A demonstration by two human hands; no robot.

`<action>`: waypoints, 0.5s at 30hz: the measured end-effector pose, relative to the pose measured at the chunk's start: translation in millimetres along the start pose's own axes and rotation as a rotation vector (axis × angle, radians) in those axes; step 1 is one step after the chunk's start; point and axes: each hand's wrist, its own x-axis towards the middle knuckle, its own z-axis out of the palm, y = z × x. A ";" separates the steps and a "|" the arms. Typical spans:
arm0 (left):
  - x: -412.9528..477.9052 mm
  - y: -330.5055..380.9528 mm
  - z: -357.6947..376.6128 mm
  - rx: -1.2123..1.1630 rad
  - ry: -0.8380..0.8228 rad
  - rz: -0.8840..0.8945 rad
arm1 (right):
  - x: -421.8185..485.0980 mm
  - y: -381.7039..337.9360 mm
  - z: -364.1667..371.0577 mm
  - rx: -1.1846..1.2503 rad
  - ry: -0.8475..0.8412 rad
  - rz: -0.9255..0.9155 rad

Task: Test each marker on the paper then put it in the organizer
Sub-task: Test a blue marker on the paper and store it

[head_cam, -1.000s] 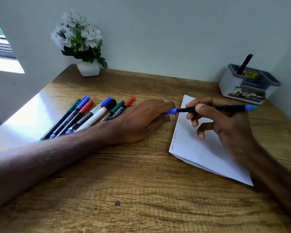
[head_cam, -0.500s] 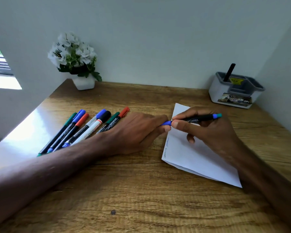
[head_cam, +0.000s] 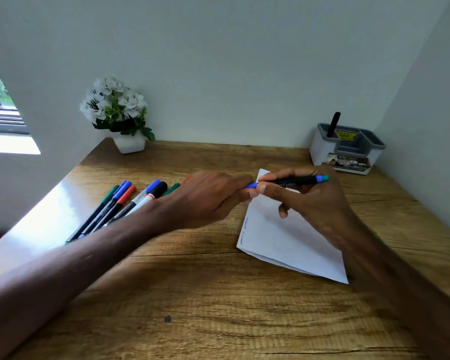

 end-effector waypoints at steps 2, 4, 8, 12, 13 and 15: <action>4.0 -5.0 -5.5 -0.124 0.035 -0.053 | 2.5 -3.1 -2.7 0.011 0.023 0.031; 6.8 -7.3 -13.2 -0.290 0.111 -0.131 | 4.1 -4.9 -7.3 0.077 0.073 0.095; 9.3 -4.2 -24.9 -0.601 0.267 -0.160 | 5.8 -2.4 -19.1 0.097 0.089 0.150; 22.4 2.8 -20.6 -0.673 0.312 -0.182 | 5.3 -1.3 -23.9 -0.301 0.054 -0.021; 27.8 5.6 -18.6 -0.683 0.304 -0.194 | 5.2 -2.2 -22.4 -0.361 0.034 -0.055; 41.6 11.5 -13.0 -0.705 0.285 -0.201 | 5.5 -4.6 -18.1 -0.417 0.013 -0.098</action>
